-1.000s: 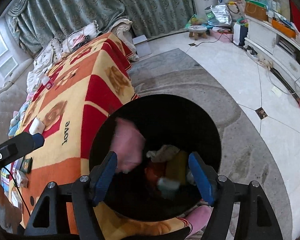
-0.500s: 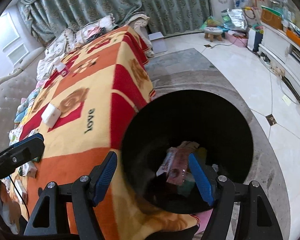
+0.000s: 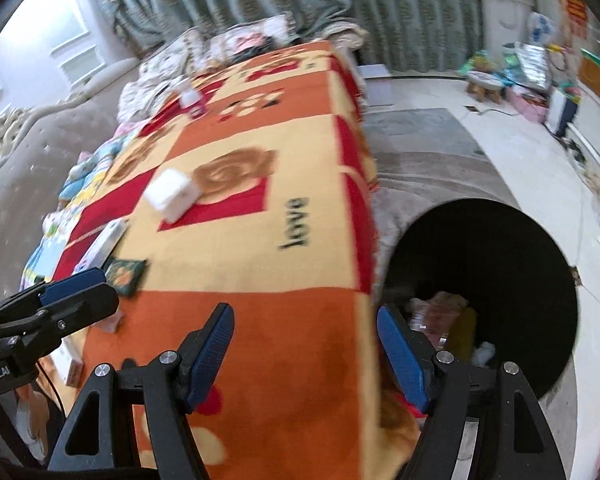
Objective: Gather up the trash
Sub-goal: 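Move both open tools back over the blanket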
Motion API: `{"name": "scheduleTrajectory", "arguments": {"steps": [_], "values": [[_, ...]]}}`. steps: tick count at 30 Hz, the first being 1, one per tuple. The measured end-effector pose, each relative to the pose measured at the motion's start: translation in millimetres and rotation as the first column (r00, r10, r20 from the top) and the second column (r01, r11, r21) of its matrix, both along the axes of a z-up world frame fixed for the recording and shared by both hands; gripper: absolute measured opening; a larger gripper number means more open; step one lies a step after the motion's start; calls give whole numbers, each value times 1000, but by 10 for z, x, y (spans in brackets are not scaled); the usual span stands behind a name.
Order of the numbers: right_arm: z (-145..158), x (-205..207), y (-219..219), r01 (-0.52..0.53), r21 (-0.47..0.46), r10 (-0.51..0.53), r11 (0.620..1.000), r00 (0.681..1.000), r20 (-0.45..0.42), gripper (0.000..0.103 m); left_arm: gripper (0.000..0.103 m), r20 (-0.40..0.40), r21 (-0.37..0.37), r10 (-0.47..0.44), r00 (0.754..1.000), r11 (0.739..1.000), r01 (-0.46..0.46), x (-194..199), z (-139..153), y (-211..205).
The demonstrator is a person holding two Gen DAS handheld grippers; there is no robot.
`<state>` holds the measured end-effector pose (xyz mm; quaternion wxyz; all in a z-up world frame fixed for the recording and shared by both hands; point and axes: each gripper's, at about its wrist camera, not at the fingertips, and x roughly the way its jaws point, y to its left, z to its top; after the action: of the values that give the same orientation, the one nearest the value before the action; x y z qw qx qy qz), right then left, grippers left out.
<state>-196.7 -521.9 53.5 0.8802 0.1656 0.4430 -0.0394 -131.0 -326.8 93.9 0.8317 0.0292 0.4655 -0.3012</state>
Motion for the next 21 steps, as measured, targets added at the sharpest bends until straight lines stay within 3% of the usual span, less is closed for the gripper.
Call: {"name": "scheduleTrajectory", "arguments": {"steps": [8,15,21], "values": [[-79,315,636,-155,11,155,988,988,-17,72,53,0,36,127,992,991,-127,172,-43,772],[-126,556,1136,-268,3,268,964,963,-27,72,53,-22,65,239,971,969,-237,414,-140,1420],[-175,757,1396,-329,-16,328,944,944,-47,72,53,-47,85,286,957,956,-281,708,-196,1660]]}}
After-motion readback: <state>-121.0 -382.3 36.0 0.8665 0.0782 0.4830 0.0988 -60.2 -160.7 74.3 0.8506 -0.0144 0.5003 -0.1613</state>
